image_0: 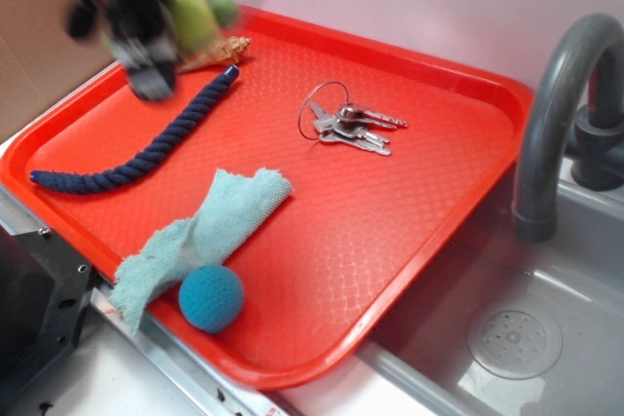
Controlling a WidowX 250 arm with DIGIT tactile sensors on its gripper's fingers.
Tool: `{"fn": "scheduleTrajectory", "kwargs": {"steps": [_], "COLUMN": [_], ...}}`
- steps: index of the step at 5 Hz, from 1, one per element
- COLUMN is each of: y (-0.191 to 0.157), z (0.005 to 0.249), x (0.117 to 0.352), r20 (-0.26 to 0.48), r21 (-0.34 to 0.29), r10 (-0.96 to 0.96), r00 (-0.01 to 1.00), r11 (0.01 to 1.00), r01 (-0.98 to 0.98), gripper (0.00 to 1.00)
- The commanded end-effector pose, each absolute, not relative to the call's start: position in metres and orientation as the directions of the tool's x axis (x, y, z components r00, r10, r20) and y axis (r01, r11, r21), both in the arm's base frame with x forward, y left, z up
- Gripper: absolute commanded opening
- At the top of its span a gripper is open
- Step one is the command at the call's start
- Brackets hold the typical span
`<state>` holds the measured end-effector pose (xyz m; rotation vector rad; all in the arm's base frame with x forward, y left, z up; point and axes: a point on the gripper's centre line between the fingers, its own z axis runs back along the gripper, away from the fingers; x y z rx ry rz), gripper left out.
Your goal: Grab the green animal.
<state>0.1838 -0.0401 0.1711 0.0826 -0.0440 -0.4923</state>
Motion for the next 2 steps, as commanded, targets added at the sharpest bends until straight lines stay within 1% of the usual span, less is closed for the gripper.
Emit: {"fn": "scheduleTrajectory", "kwargs": {"steps": [1,2], "y": [-0.0203,-0.0233], "z": [0.1954,0.1859], "x": [0.1457,0.1512], "r20": [0.104,0.083], "r21": [0.011,0.004], "r10": [0.013,0.114], "r00": [0.995,0.99], "r11": [1.0,0.993], "r01": [-0.014,-0.114], "gripper": [0.0,0.0]}}
